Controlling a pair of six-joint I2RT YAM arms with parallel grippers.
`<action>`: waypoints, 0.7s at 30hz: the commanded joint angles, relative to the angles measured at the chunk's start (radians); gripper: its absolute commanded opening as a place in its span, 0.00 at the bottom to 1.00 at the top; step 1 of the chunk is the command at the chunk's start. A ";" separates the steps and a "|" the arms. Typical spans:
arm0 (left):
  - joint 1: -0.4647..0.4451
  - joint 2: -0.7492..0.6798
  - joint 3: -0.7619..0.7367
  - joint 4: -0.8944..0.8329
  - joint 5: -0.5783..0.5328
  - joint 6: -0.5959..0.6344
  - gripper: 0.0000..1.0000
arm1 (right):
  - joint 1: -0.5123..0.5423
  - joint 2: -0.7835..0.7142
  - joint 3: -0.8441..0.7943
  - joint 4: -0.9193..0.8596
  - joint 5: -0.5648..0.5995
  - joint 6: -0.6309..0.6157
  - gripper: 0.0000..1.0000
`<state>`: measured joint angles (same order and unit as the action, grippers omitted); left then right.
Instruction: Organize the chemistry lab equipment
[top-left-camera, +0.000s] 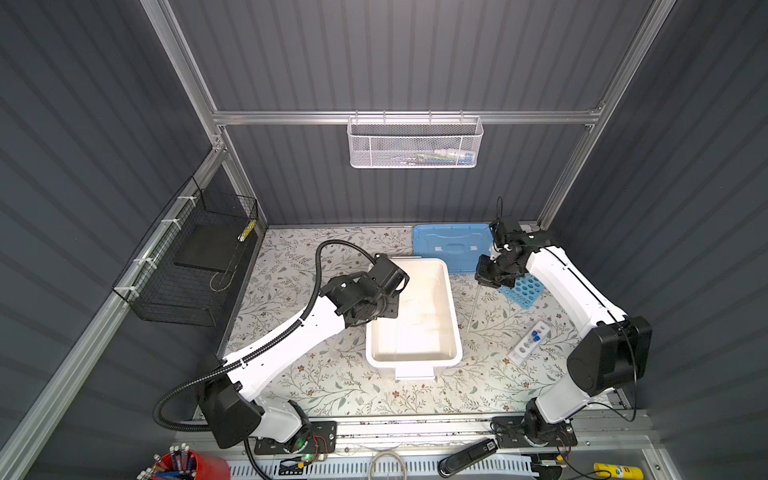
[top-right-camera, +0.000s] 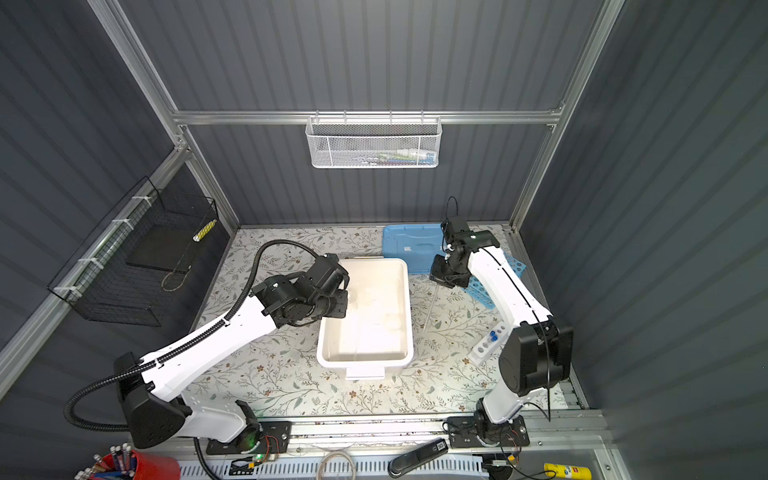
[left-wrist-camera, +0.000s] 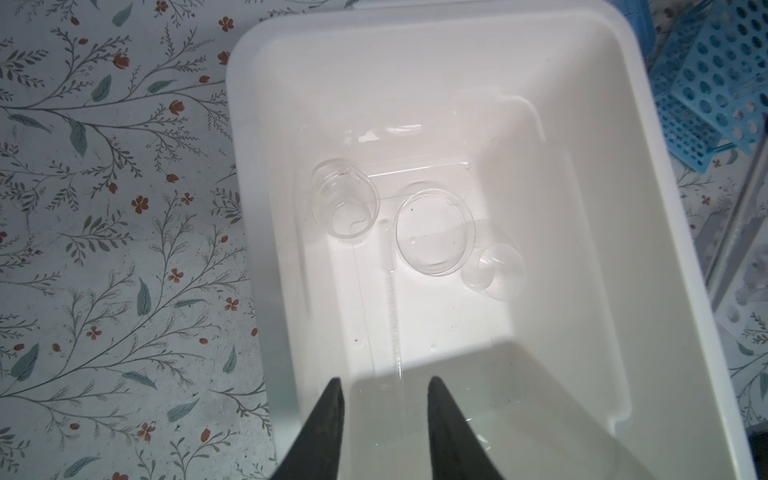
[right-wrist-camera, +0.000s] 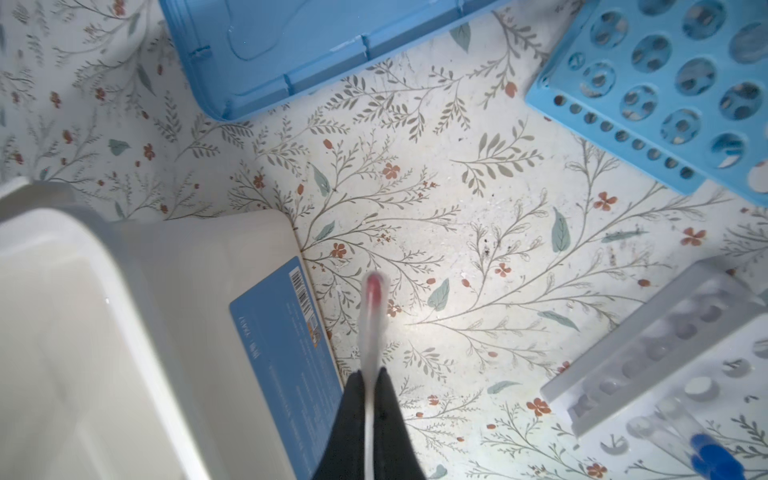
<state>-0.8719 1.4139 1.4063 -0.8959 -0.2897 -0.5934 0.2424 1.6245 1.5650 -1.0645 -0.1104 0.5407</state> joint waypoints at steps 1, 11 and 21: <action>-0.005 -0.043 0.057 -0.001 -0.024 0.014 0.36 | -0.005 -0.030 0.078 -0.073 -0.025 0.010 0.00; 0.004 -0.074 0.099 -0.041 -0.049 0.006 0.37 | -0.001 -0.060 0.185 -0.084 -0.118 0.050 0.00; 0.006 -0.066 0.100 -0.060 -0.050 0.001 0.37 | 0.000 -0.025 0.102 -0.017 -0.146 0.037 0.00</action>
<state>-0.8707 1.3434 1.4822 -0.9230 -0.3264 -0.5941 0.2428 1.5883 1.6737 -1.0962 -0.2401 0.5762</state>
